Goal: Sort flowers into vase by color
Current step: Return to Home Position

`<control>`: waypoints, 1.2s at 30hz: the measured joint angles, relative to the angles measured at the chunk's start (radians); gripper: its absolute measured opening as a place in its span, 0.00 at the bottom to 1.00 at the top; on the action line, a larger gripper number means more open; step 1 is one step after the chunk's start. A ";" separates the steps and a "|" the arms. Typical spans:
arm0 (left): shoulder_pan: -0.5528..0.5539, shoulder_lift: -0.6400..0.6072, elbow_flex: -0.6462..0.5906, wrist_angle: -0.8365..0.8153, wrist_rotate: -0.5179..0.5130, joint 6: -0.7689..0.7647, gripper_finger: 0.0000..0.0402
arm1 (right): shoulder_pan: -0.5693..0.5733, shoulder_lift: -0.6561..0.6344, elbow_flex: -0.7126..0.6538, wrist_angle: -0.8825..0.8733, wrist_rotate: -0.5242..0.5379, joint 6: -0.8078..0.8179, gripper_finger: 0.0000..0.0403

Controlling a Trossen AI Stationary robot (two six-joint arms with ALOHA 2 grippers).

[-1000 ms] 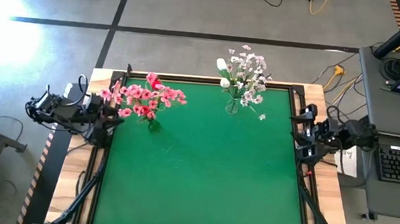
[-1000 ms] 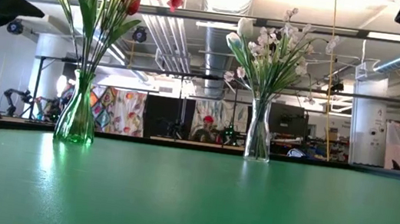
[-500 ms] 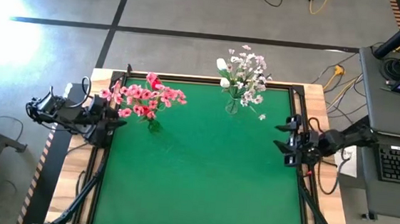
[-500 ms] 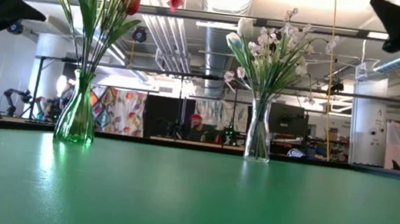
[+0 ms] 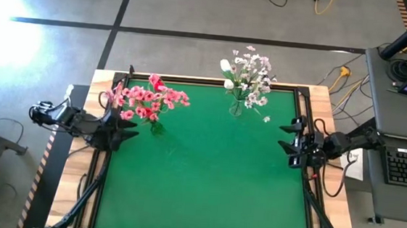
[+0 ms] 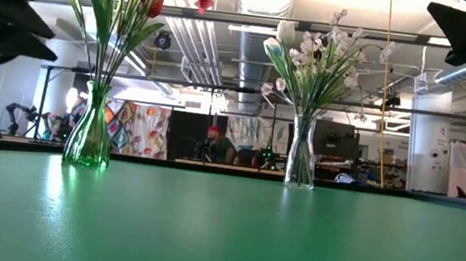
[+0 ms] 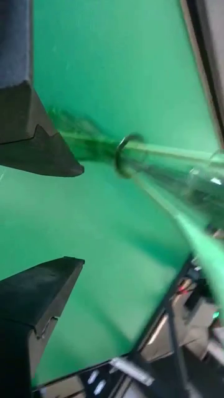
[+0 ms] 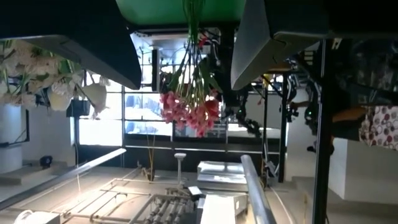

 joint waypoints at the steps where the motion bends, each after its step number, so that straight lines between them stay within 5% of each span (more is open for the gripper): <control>1: 0.000 0.003 -0.012 0.015 0.016 0.009 0.53 | 0.000 0.000 0.004 0.001 0.001 -0.001 0.60; 10: 0.000 0.012 -0.067 0.332 0.044 0.294 0.53 | 0.000 0.001 0.006 -0.031 0.004 -0.001 0.60; 18: 0.000 0.002 -0.089 0.393 0.328 0.444 0.53 | 0.000 0.012 0.007 -0.062 0.004 0.011 0.60; 36: 0.000 -0.013 -0.279 0.479 0.357 0.776 0.53 | 0.000 0.020 0.008 -0.113 0.004 0.010 0.60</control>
